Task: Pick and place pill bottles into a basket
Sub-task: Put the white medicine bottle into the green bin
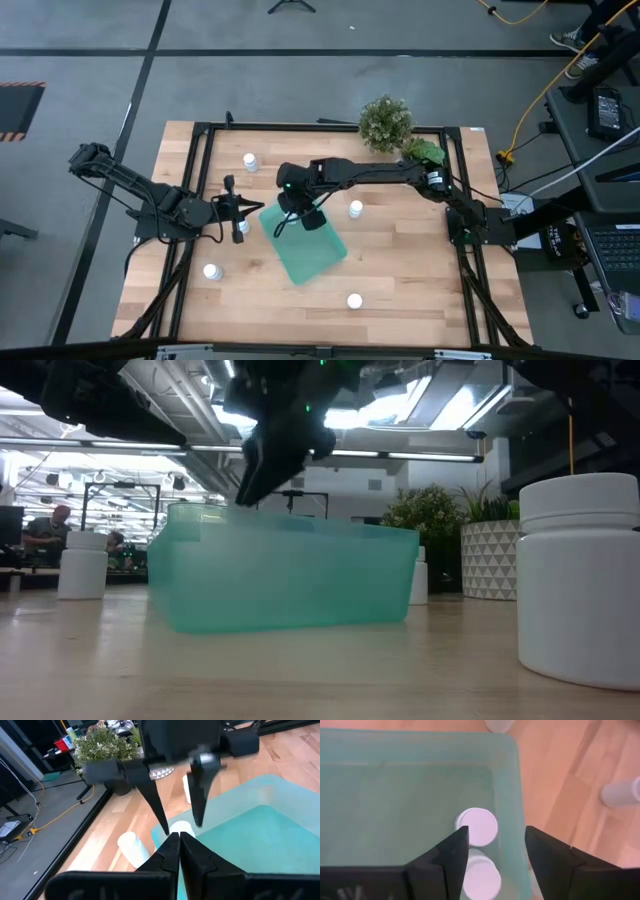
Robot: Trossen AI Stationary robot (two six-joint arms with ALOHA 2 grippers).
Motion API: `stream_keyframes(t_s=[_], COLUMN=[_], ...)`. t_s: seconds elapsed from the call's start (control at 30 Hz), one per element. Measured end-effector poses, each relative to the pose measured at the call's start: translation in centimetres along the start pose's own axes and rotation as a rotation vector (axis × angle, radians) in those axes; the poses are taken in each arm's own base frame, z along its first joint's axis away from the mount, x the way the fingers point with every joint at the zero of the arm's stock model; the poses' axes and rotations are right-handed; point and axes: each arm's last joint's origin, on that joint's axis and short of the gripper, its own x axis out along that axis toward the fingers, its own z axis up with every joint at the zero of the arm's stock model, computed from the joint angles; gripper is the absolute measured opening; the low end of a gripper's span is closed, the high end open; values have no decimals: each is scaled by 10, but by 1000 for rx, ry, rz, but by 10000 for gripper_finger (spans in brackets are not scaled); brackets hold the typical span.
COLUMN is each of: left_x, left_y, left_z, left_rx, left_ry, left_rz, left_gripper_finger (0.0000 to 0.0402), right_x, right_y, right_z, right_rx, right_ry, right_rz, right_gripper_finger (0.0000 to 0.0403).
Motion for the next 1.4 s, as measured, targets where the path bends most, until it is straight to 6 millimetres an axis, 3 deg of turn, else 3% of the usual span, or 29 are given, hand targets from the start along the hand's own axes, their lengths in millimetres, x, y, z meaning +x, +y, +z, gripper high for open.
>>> stream_keyframes(t_s=[0.17,0.43,0.87,1.07,1.2,1.4], left_x=[0,0,-7,-7,-7,-11], left_y=[0,0,-13,-20,-22,-26], left_z=[0,0,-11,-30,-33,-31], left_rx=[1,-20,-103,-82,-115,-148], left_ry=[1,1,61,-5,-40,-63], left_rz=[0,-9,-150,-84,-62,-114], left_gripper_finger=[8,2,2,2,3,2], right_x=[-32,-43,-31,-24,-7,-10], right_y=[-9,-2,11,14,16,19], right_z=[20,17,23,30,24,20], right_rx=[-8,40,73,96,84,77], right_ry=[-81,-12,-42,-115,-128,-228], right_rz=[-48,-1,-1,-24,-34,-76], right_gripper_finger=[165,12,2,2,2,1])
